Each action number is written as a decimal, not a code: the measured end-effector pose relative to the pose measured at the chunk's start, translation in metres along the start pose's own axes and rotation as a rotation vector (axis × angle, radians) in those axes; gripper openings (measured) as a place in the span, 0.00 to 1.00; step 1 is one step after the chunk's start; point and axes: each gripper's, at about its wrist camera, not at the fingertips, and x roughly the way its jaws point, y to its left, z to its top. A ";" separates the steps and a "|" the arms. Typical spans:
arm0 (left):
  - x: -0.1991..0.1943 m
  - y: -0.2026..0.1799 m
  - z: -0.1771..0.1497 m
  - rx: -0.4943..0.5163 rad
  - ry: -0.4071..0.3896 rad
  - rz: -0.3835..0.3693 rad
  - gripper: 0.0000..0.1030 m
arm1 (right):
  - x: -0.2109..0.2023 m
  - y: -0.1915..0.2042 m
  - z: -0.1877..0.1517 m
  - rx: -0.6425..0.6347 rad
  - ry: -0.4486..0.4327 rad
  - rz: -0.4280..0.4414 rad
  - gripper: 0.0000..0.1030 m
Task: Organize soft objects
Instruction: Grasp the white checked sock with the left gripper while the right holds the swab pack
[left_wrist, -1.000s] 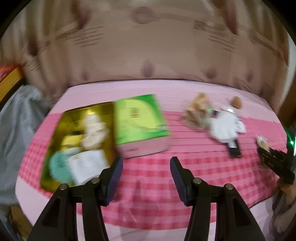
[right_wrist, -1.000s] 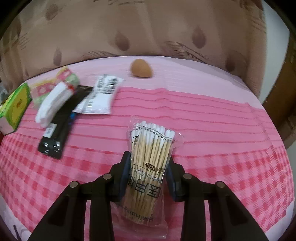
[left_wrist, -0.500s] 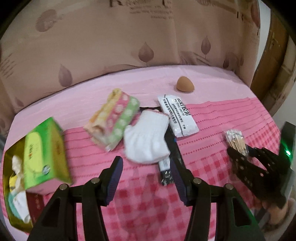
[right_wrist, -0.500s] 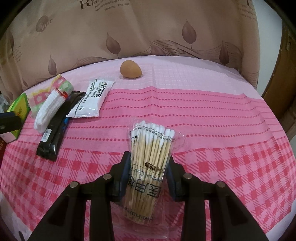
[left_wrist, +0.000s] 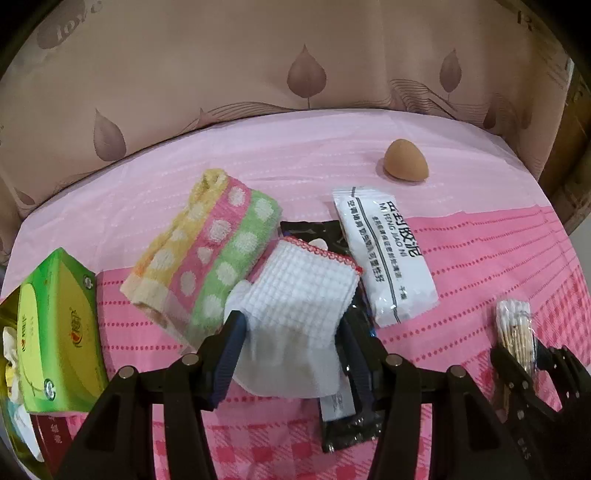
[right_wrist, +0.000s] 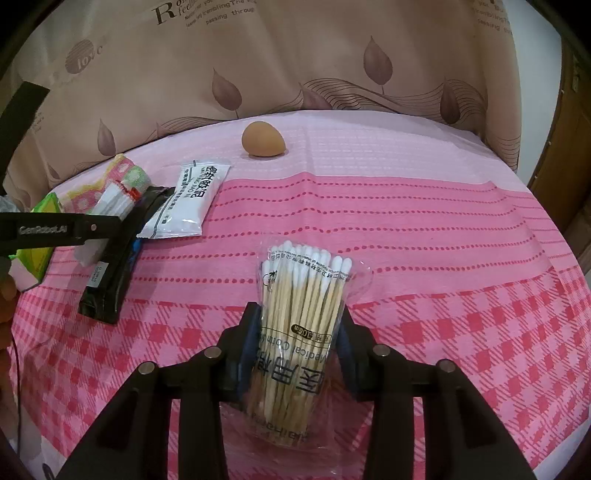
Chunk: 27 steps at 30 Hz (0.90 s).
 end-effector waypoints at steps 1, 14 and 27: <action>0.001 0.001 0.000 -0.002 0.002 -0.005 0.53 | 0.000 0.000 0.000 0.000 0.000 0.000 0.38; -0.020 0.009 -0.016 0.002 -0.015 -0.054 0.21 | 0.000 0.001 0.000 0.003 0.000 0.002 0.38; -0.074 0.017 -0.046 0.007 -0.060 -0.098 0.21 | 0.000 0.000 0.000 0.003 0.000 0.002 0.38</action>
